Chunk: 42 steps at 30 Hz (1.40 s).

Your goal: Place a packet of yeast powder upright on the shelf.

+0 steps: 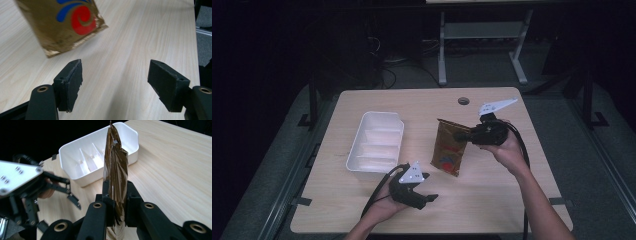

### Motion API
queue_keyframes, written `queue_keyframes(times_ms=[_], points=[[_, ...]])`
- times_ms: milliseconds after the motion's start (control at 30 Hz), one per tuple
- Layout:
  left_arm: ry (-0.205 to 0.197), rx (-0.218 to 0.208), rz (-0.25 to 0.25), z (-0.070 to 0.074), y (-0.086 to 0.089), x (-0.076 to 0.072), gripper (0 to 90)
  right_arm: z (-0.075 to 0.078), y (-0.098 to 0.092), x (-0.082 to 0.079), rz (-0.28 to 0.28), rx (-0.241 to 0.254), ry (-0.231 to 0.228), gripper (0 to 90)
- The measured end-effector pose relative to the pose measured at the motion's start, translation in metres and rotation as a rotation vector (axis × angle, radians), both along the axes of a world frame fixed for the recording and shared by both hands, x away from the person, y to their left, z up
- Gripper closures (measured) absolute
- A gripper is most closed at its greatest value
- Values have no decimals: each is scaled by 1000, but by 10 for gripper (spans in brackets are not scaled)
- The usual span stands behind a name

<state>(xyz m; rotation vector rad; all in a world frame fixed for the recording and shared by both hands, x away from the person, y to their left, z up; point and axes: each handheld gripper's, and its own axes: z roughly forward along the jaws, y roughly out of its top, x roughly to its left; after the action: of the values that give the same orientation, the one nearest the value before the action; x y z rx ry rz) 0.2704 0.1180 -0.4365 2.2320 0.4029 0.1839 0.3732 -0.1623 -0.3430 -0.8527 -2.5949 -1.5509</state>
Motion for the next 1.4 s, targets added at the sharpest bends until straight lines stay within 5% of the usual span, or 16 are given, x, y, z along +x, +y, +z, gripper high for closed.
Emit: queue_keyframes(times_ms=[700,1400], points=[[-7,2,-6,-7,14,-17,241,27,52,27,45,-2,-10,820],[-14,-25,-4,-9,15,-18,232,47,88,42,94,-1,-26,821]])
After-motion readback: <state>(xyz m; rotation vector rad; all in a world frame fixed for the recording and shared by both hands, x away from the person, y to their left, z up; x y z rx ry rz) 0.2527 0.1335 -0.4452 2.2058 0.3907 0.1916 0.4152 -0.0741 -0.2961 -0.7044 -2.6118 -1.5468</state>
